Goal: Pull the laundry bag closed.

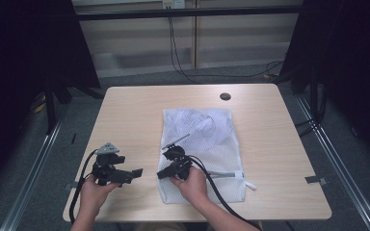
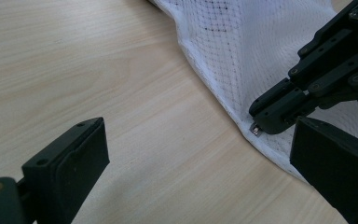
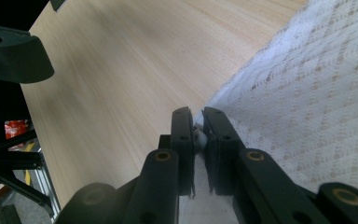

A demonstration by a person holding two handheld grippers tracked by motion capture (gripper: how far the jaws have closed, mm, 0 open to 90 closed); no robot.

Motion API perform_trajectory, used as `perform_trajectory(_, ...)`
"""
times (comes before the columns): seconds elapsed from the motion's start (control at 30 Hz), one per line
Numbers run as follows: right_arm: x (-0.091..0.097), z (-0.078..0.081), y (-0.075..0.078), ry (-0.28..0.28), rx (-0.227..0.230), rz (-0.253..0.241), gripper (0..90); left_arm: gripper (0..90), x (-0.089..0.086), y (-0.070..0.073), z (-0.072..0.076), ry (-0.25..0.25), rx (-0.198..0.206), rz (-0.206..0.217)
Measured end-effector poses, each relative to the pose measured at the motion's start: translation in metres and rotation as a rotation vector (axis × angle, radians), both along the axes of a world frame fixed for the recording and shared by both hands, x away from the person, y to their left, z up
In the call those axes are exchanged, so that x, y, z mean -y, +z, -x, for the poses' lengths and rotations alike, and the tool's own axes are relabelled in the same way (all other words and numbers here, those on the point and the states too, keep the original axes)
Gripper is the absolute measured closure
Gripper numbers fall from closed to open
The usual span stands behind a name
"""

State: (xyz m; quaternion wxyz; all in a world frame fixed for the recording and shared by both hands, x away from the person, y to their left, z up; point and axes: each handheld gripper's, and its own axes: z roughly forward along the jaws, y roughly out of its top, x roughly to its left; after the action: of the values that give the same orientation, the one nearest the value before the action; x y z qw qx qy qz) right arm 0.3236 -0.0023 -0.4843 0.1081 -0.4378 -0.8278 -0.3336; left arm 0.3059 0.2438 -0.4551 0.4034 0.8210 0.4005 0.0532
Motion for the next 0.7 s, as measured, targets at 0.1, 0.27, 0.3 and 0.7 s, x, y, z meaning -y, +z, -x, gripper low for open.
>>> perform_trajectory(0.1,0.0008,-0.0011,-0.0011,0.002,-0.002,-0.007,82.1,4.2,-0.0001,-0.0002,-0.0005,-0.005,-0.004,0.000)
perform_trajectory(0.27,-0.0012,-0.0019,-0.0040,-0.011,-0.026,-0.011,79.5,4.4,-0.0001,0.0000,0.0001,-0.003,-0.003,0.006)
perform_trajectory(0.3,-0.0008,-0.0026,-0.0042,-0.006,-0.026,-0.005,80.1,4.4,-0.0001,0.0000,0.0002,-0.003,-0.003,0.004)
perform_trajectory(0.7,0.0054,-0.0021,0.0041,-0.015,-0.009,-0.023,83.3,4.6,0.0040,-0.0025,0.0002,-0.024,-0.040,0.022)
